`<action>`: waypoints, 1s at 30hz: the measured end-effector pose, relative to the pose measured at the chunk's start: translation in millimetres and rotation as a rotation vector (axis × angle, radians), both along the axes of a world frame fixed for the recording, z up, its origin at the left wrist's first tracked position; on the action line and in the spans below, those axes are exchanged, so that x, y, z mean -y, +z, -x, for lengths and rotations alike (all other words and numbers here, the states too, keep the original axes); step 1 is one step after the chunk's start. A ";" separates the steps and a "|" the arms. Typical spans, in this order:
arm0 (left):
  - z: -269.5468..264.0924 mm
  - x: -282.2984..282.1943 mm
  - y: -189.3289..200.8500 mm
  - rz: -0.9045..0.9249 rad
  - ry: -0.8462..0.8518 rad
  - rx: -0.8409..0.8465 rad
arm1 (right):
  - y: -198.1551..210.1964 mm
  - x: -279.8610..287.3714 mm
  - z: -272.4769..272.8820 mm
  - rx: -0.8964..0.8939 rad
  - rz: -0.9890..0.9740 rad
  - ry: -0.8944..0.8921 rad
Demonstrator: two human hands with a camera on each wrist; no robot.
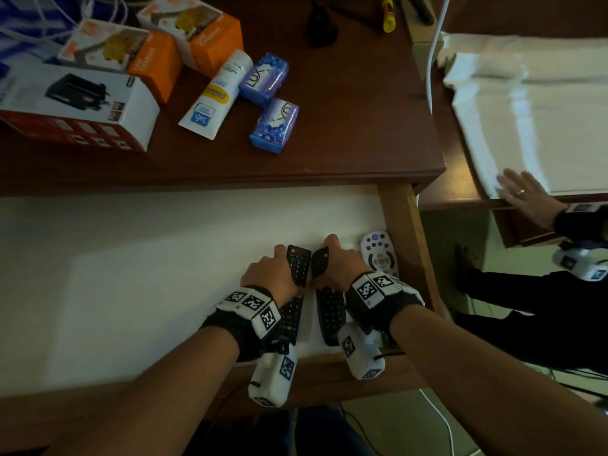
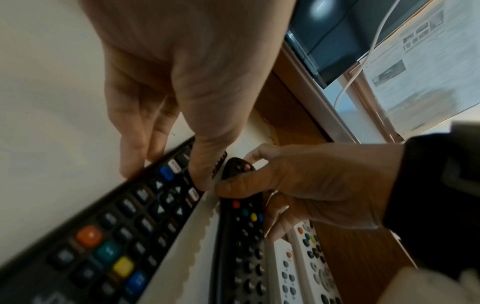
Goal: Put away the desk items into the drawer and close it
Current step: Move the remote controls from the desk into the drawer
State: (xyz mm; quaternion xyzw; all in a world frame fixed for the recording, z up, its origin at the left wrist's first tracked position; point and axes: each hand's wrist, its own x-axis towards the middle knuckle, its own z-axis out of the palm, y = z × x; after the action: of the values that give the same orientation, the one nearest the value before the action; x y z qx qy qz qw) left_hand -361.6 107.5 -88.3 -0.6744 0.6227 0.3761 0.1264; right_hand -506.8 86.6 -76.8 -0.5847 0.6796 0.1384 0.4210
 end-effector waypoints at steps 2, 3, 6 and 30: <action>-3.2 2.0 -1.1 -0.017 -0.015 -0.055 | 1.7 0.6 0.5 -0.020 -0.006 0.034; -4.4 2.5 -1.9 -0.034 -0.017 -0.092 | 2.4 0.5 0.7 -0.034 -0.003 0.053; -5.3 1.6 -6.0 -0.087 -0.009 -0.146 | 3.6 0.2 1.4 -0.096 0.020 0.111; 19.0 -22.1 -0.3 -0.146 0.056 -0.279 | 14.5 -6.4 39.0 -0.128 0.056 0.233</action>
State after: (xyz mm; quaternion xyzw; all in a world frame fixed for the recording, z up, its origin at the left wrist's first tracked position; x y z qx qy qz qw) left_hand -380.6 129.6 -88.7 -0.6215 0.5864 0.5137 0.0767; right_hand -545.8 93.0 -62.3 -0.6611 0.6362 0.2040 0.3415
